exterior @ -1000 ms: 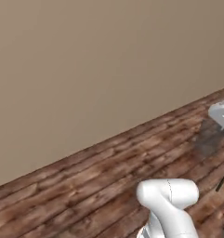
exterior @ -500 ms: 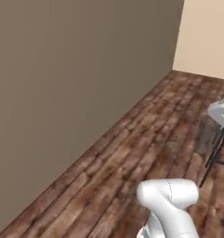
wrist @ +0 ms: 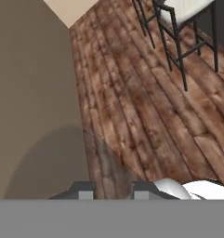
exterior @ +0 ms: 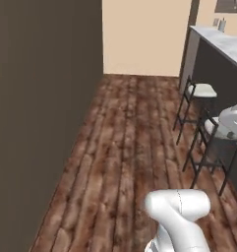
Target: There is a bowl on the dining counter. Grab a lemon wedge from the fridge and place it in the bowl. Then get the liquor bottle and glass cup from the cabinet and place them next to the bowl.
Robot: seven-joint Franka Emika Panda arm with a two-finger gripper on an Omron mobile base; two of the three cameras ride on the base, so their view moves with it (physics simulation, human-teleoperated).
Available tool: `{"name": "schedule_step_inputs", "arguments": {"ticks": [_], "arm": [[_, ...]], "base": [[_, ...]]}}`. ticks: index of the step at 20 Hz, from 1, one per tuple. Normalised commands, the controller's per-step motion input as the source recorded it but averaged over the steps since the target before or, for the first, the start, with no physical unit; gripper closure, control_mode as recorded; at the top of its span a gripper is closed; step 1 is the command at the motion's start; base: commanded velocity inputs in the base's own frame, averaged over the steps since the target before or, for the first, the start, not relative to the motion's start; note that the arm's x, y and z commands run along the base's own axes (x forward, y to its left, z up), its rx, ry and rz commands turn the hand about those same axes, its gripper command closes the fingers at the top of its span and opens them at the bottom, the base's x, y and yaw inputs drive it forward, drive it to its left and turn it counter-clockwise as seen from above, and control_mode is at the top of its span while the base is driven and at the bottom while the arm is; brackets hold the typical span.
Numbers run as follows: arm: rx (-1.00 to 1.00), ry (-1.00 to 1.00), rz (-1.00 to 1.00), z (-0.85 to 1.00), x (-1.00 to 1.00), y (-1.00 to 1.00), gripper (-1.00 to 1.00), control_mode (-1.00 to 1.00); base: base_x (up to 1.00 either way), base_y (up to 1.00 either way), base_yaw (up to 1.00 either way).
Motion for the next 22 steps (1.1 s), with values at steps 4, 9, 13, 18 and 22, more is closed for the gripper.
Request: {"name": "schedule_step_inputs", "arguments": {"ticks": [4,9,13,18,22], "arm": [[0.0,0.0,0.0,0.0,0.0,0.0,1.0,1.0],[0.0,0.0,0.0,0.0,0.0,0.0,1.0,1.0],[0.0,0.0,0.0,0.0,0.0,0.0,1.0,1.0],[0.0,0.0,0.0,0.0,0.0,0.0,1.0,1.0],[0.0,0.0,0.0,0.0,0.0,0.0,1.0,1.0]], "base": [[0.97,0.61,-0.7],[0.98,0.42,-0.61],[0.66,0.0,-0.59],[0.49,-0.1,-0.66],[0.44,-0.01,-0.7]]}}
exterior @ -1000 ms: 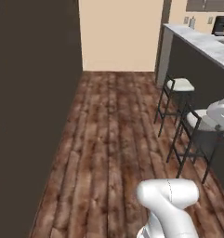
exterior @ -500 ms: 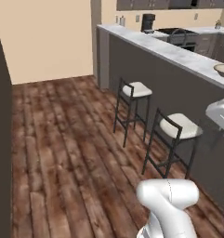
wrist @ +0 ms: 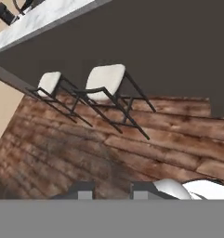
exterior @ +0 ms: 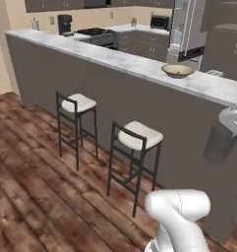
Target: There is a bowl on the dining counter. Grab a lemon wedge from the fridge and place it in the bowl. Then get the liquor bottle and glass cup from the cabinet and place them next to the bowl.
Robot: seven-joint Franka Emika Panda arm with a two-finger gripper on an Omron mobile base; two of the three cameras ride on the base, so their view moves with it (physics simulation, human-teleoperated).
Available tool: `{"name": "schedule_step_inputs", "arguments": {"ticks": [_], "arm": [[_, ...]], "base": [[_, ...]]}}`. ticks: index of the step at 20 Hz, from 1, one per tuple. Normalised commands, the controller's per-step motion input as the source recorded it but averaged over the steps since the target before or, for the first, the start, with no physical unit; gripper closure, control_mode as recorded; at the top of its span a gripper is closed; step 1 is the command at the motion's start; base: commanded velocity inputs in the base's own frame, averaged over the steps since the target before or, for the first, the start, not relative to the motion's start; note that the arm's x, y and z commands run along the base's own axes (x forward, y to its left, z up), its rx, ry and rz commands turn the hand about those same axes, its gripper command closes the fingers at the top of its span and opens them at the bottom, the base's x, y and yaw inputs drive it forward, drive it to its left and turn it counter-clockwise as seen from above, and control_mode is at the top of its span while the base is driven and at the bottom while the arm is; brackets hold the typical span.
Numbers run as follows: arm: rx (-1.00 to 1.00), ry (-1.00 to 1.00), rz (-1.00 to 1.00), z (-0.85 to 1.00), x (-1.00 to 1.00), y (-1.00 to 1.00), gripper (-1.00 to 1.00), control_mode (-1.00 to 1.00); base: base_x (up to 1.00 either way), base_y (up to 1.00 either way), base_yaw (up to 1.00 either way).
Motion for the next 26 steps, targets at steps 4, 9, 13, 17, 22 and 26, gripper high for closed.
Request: {"name": "schedule_step_inputs", "arguments": {"ticks": [4,9,13,17,22,26], "arm": [[0.0,0.0,0.0,0.0,0.0,0.0,1.0,1.0],[0.0,0.0,0.0,0.0,0.0,0.0,1.0,1.0],[0.0,0.0,0.0,0.0,0.0,0.0,1.0,1.0],[0.0,0.0,0.0,0.0,0.0,0.0,1.0,1.0],[0.0,0.0,0.0,0.0,0.0,0.0,1.0,1.0],[0.0,0.0,0.0,0.0,0.0,0.0,1.0,1.0]], "base": [[0.53,0.0,-0.72],[0.8,0.06,-0.65],[0.99,0.4,-0.47],[1.0,0.51,-0.34],[0.73,0.14,-0.35],[0.3,-0.11,-0.39]]}}
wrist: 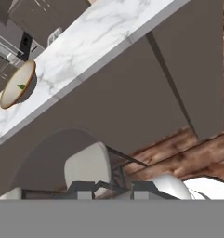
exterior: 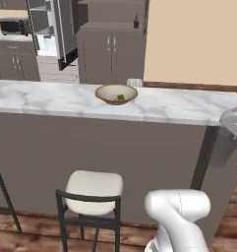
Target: There is a bowl on the dining counter. Grab a lemon wedge from the fridge and place it in the bowl. Then get the liquor bottle and glass cup from the cabinet and place them next to the bowl.
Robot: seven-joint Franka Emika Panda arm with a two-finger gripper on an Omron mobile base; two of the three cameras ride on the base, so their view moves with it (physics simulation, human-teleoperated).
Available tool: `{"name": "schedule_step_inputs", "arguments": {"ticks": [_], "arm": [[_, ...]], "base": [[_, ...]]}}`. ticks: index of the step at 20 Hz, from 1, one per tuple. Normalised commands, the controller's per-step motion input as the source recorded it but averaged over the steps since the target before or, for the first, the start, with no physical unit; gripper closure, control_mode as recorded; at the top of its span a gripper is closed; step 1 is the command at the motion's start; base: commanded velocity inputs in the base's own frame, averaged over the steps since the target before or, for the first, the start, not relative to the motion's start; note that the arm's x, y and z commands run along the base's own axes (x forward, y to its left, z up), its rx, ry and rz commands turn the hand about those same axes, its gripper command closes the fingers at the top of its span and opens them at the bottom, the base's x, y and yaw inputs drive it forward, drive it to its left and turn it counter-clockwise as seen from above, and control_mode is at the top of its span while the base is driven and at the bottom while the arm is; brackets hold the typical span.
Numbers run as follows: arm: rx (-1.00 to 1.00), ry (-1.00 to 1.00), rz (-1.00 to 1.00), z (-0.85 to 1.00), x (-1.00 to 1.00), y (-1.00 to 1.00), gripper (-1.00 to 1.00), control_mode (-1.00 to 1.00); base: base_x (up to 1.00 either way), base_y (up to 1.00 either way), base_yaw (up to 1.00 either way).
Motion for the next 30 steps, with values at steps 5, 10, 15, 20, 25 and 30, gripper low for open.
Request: {"name": "schedule_step_inputs", "arguments": {"ticks": [5,10,15,20,25,30], "arm": [[0.0,0.0,0.0,0.0,0.0,0.0,1.0,1.0],[0.0,0.0,0.0,0.0,0.0,0.0,1.0,1.0],[0.0,0.0,0.0,0.0,0.0,0.0,1.0,1.0],[0.0,0.0,0.0,0.0,0.0,0.0,1.0,1.0],[0.0,0.0,0.0,0.0,0.0,0.0,1.0,1.0],[0.0,0.0,0.0,0.0,0.0,0.0,1.0,1.0]], "base": [[0.15,-0.26,-0.35],[0.09,-0.22,-0.29],[0.12,-0.32,-0.25],[0.0,-0.57,-0.16],[0.28,-0.25,-0.11],[0.87,0.1,-0.13]]}}
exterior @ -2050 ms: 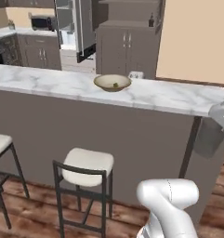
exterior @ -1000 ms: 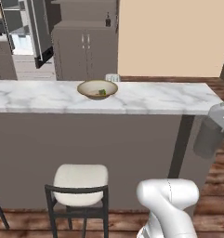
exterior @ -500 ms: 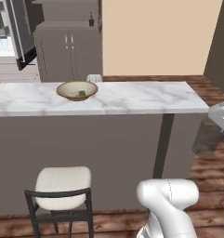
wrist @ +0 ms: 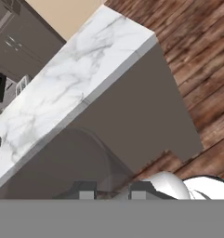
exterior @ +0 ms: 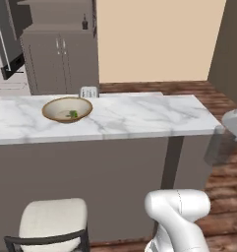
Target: There is a bowl on the dining counter. Grab a lemon wedge from the fridge and place it in the bowl. Then get the liquor bottle and glass cup from the cabinet and place them next to the bowl.
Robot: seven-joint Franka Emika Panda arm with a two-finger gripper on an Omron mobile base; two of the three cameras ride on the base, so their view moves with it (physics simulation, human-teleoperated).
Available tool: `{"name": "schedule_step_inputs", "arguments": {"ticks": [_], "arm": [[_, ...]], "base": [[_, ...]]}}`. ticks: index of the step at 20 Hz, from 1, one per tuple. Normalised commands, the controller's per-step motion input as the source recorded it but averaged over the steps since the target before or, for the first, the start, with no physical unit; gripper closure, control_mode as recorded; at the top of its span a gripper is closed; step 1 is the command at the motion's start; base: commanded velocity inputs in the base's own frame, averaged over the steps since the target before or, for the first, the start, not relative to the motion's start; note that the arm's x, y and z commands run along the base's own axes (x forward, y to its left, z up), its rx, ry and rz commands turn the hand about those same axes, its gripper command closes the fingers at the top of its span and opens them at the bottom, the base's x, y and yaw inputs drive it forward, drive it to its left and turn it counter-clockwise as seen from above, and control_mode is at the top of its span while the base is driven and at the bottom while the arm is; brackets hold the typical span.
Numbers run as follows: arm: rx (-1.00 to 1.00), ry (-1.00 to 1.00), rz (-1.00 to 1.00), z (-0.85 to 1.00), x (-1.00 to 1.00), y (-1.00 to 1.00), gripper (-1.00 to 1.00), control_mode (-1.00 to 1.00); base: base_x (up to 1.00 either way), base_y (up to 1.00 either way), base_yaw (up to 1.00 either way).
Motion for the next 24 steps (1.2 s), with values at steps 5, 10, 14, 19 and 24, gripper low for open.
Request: {"name": "schedule_step_inputs", "arguments": {"ticks": [5,10,14,19,24], "arm": [[0.0,0.0,0.0,0.0,0.0,0.0,1.0,1.0],[0.0,0.0,0.0,0.0,0.0,0.0,1.0,1.0],[-0.05,-0.19,0.02,0.35,0.04,0.88,1.0,-1.0],[-0.09,-0.16,0.0,0.62,0.42,0.99,1.0,-1.0],[-0.03,-0.04,0.0,0.44,0.97,0.63,1.0,-1.0]], "base": [[0.48,0.12,-0.1],[0.01,0.52,0.01],[0.0,0.0,0.0],[0.0,0.0,0.0],[0.0,0.0,0.0]]}}
